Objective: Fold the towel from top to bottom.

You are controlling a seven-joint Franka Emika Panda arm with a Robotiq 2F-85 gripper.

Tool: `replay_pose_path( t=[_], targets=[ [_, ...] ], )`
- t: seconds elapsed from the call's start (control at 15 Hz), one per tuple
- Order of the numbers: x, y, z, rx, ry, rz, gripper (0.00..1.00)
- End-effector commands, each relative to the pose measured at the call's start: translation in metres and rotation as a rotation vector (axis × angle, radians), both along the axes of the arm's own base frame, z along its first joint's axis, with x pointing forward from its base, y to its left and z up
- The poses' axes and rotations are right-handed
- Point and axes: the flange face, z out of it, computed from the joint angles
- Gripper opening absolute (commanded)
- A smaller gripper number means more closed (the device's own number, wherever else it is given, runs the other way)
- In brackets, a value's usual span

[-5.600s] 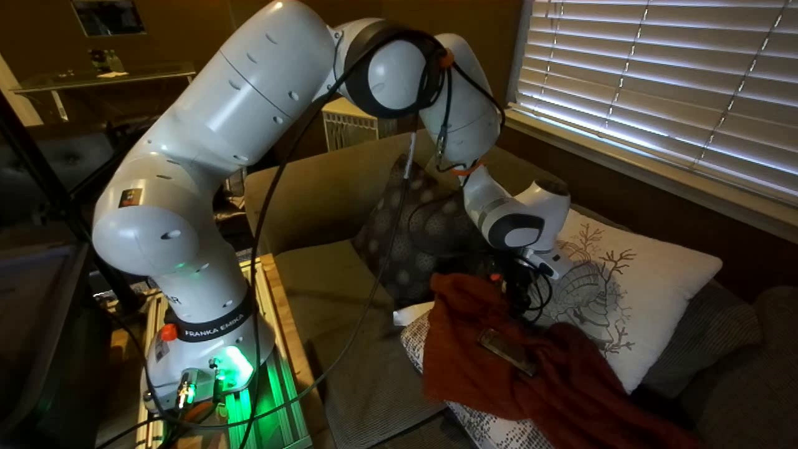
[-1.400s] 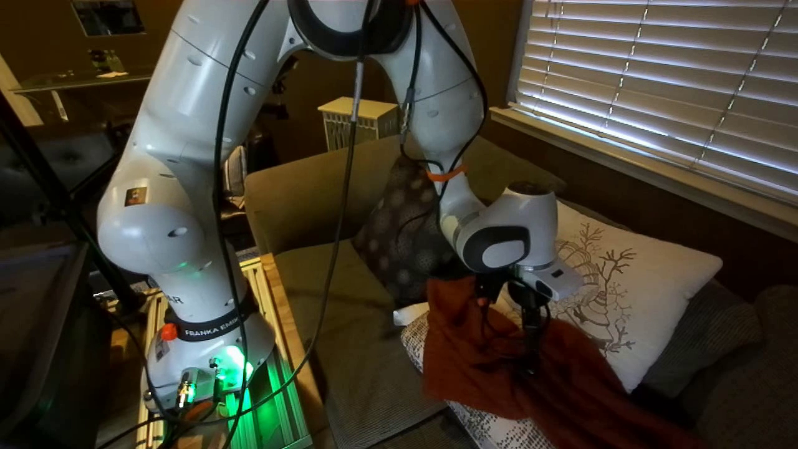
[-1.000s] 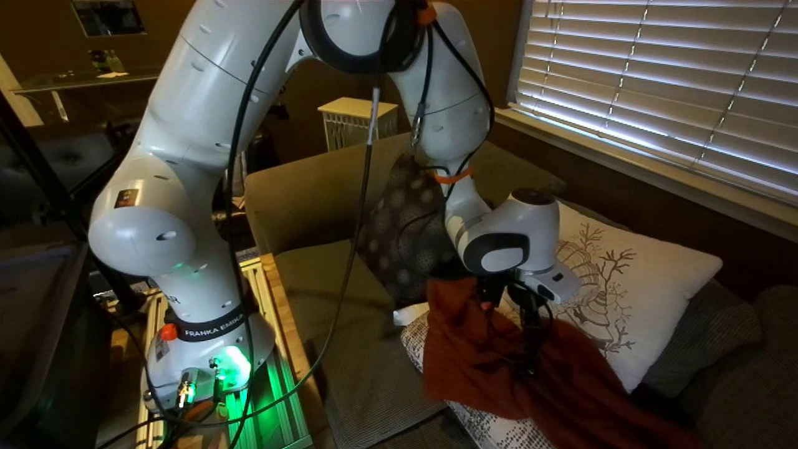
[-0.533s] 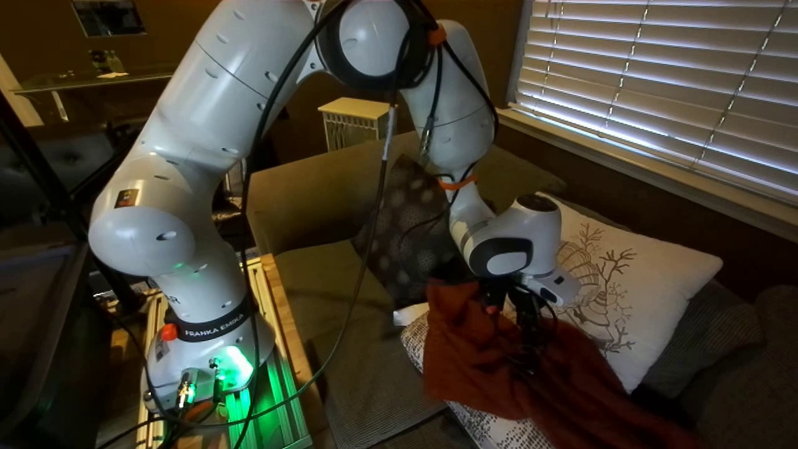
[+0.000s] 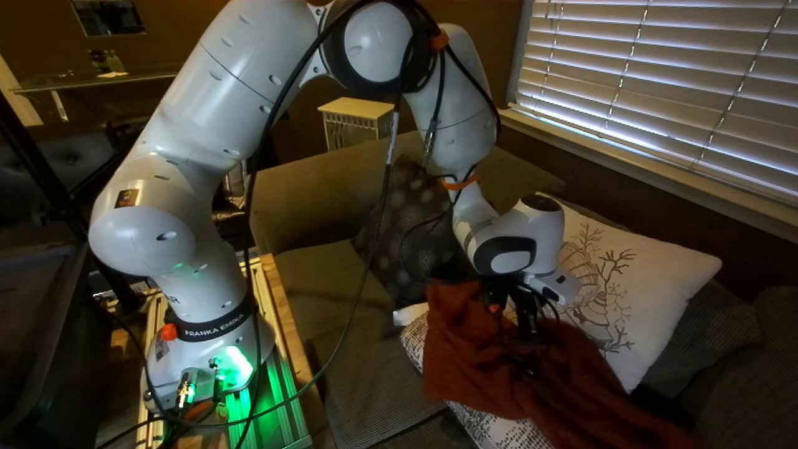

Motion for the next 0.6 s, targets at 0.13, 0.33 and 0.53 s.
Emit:
replay_pose_path(
  t=[0.13, 0.33, 0.53],
  targets=[
    [-0.01, -0.003, 0.004, 0.016, 0.032, -0.037, 0.0],
    [-0.031, -0.014, 0.005, 0.027, 0.093, -0.122, 0.01],
    [-0.049, -0.028, 0.005, 0.017, 0.129, -0.221, 0.01]
  ],
)
